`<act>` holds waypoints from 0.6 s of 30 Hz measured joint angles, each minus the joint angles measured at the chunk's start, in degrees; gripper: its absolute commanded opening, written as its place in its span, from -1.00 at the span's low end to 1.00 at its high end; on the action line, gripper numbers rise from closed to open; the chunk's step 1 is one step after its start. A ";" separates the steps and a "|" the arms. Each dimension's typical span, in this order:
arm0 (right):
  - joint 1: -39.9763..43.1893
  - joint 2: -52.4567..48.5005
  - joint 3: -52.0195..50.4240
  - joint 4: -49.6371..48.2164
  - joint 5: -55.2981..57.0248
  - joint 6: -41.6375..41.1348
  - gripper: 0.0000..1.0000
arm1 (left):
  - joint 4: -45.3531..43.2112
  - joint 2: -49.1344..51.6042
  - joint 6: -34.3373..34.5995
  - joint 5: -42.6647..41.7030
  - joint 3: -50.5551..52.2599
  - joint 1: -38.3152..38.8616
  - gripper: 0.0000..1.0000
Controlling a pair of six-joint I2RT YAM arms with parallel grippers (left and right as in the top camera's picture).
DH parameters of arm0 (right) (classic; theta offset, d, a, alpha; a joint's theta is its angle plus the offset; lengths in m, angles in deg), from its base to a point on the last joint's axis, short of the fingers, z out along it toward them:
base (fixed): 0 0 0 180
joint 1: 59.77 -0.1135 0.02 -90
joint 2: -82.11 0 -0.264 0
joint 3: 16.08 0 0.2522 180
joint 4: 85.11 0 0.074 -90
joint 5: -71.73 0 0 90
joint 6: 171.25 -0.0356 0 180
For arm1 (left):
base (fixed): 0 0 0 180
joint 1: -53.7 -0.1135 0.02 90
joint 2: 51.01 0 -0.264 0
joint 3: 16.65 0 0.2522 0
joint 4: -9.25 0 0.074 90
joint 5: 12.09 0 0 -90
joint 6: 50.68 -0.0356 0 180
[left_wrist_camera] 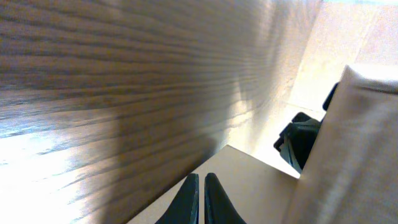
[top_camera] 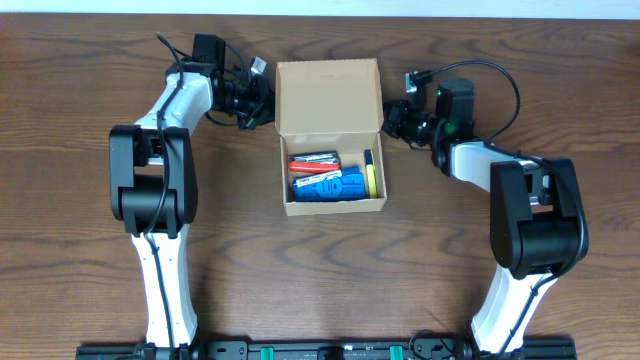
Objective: Pack container
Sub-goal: 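Fold the box lid forward and down with both grippers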
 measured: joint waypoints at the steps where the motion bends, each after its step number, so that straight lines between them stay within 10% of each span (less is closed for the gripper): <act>1: 0.09 0.00 0.00 -0.59 -0.83 0.00 -0.97 | -0.04 -0.35 -0.50 -0.13 0.00 0.00 -0.88; 18: 2.60 -0.07 0.02 -15.37 -14.14 -3.10 -0.97 | 3.69 -14.12 -9.22 -0.31 -0.02 0.02 -0.89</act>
